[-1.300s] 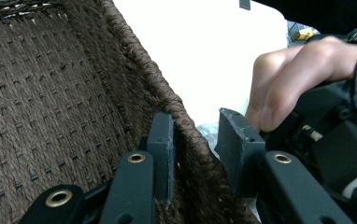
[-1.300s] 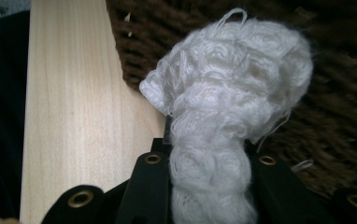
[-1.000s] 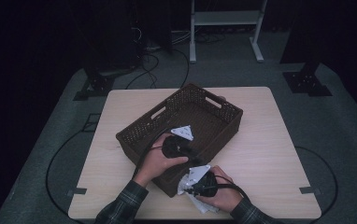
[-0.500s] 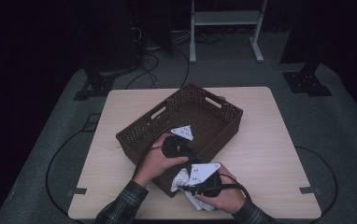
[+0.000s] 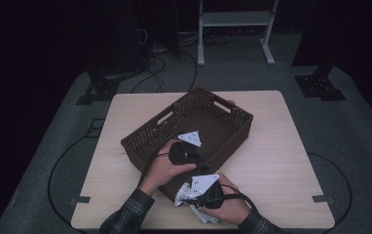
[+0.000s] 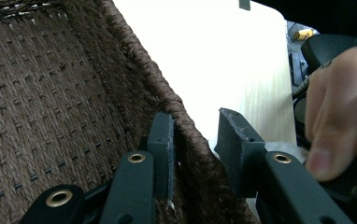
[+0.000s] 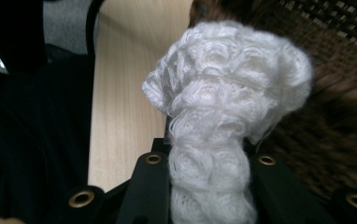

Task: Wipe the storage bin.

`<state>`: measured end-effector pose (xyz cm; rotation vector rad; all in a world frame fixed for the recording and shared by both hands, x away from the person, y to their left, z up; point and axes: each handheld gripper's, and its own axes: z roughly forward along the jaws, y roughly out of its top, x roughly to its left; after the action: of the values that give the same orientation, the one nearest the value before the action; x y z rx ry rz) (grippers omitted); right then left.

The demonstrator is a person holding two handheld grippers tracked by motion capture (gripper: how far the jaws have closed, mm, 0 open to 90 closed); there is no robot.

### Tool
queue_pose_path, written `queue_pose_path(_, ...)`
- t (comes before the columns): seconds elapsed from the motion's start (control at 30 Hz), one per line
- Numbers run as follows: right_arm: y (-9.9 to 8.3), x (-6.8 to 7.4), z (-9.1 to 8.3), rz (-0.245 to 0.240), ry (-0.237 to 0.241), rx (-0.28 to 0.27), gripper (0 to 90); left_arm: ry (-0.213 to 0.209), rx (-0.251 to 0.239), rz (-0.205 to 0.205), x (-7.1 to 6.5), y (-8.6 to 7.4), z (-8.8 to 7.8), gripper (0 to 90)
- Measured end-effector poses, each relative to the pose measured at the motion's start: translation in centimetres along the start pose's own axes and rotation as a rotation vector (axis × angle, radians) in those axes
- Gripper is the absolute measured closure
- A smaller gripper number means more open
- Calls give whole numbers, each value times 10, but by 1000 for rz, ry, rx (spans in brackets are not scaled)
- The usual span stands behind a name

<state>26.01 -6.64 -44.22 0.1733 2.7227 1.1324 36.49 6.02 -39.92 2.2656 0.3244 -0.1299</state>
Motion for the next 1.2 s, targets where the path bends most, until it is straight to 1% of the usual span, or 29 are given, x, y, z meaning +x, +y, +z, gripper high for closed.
queue_pose_path(0.17, -8, 2, 17, -16, 7, 61, 762, 0, -1, 0, 0, 0, 0, 662)
queue_pose_path(0.23, -10, 2, 20, -17, 8, 75, 762, -1, -1, 0, 0, 0, 0, 662)
queue_pose_path(0.33, -13, 3, 23, -9, 8, 79, 763, 0, 0, 1, 0, 0, 0, 662)
queue_pose_path(0.37, -16, 4, 26, -22, 1, 102, 763, 0, -1, 0, 0, 0, 0, 662)
queue_pose_path(0.4, -17, 4, 28, -24, -4, 107, 763, 0, -1, 1, 0, 0, 0, 661)
queue_pose_path(0.43, -19, 4, 29, -40, -3, 110, 763, 0, -1, 0, 0, 0, 0, 662)
queue_pose_path(0.53, -20, 5, 28, -24, -1, 105, 763, 1, -1, 0, 0, 0, 0, 662)
queue_pose_path(0.57, -20, 4, 26, -27, 4, 103, 762, 1, -1, 0, 0, 0, 0, 662)
queue_pose_path(0.6, -20, 4, 24, -10, 10, 93, 761, 1, -2, 0, 0, 0, 0, 661)
queue_pose_path(0.63, -20, 3, 21, -6, 12, 89, 761, 0, -2, -1, 0, 0, 0, 662)
queue_pose_path(0.73, -22, 1, 12, 12, 1, 68, 760, 0, -1, 0, 0, 0, 0, 662)
queue_pose_path(0.87, -30, -6, -4, 43, -30, 54, 760, -1, 0, 1, 0, 0, 0, 661)
queue_pose_path(0.97, -39, -11, -16, 83, -53, 48, 760, 0, -1, 0, 0, 0, 0, 661)
queue_pose_path(1.1, -51, -20, -31, 119, -96, 45, 760, 0, 0, -1, 0, 0, 0, 660)
queue_pose_path(1.2, -59, -26, -40, 150, -117, 45, 759, 0, 2, 2, 0, 0, 0, 659)
